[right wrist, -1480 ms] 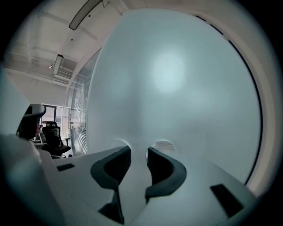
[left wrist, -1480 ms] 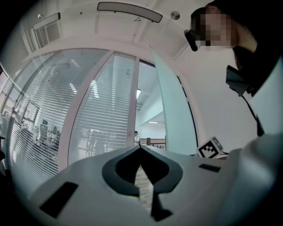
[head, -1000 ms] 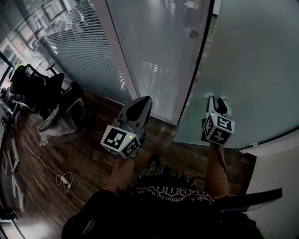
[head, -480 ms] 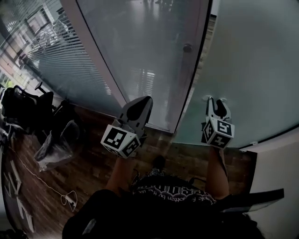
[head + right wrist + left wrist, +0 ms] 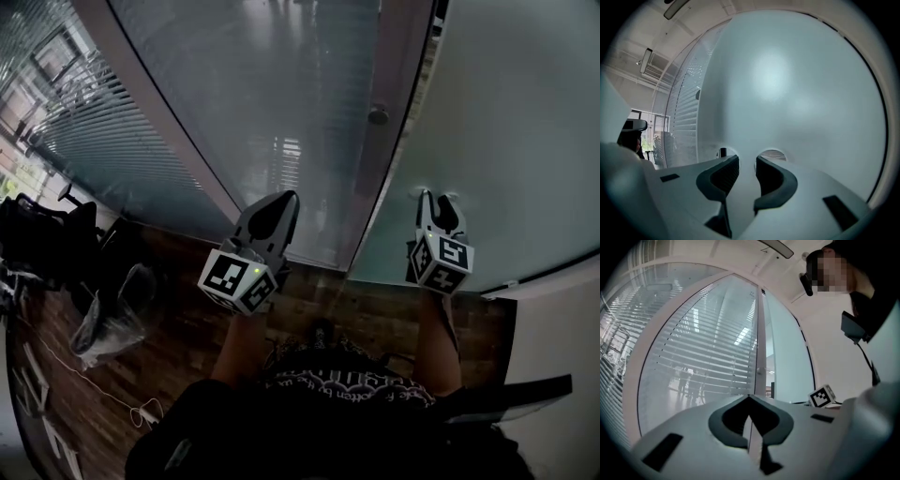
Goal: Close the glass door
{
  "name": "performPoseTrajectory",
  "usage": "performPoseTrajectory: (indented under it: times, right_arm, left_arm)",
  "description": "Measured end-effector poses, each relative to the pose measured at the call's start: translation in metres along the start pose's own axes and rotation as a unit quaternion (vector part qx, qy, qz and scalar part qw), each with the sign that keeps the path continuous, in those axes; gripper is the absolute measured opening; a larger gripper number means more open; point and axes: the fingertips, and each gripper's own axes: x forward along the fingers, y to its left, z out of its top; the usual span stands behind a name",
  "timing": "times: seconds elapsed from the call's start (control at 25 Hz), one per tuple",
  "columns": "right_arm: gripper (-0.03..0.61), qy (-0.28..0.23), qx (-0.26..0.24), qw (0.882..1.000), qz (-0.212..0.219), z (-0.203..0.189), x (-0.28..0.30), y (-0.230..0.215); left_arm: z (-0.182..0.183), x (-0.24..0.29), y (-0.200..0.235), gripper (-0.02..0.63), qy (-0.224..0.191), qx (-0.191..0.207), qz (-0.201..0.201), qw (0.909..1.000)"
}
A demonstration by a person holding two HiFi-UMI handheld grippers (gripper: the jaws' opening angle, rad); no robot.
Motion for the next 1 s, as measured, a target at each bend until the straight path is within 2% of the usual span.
performPoseTrajectory:
  times: [0.32,0.44,0.68,1.0]
  right_arm:
    - [0.114,-0.004,-0.009,1.0,-0.012,0.002,0.026,-0.01]
    - [0.114,-0.002,-0.005,1.0,-0.01,0.004,0.033,-0.01]
    - [0.114,0.006,-0.007,1.0,-0.023,0.005,0.043,-0.018]
    - [0.114,0.004,-0.006,1.0,-0.029,0.007,0.056,-0.02]
  left_arm:
    - [0.006,0.025,0.006,0.002,-0.005,0.012,-0.021,0.9997]
    - [0.009,0.032,0.005,0.002,-0.012,-0.001,-0.026,0.9996]
    - [0.005,0.039,0.006,0.002,-0.003,0.01,-0.036,0.9993]
    - [0.003,0.042,0.015,0.002,-0.001,0.004,-0.034,0.9994]
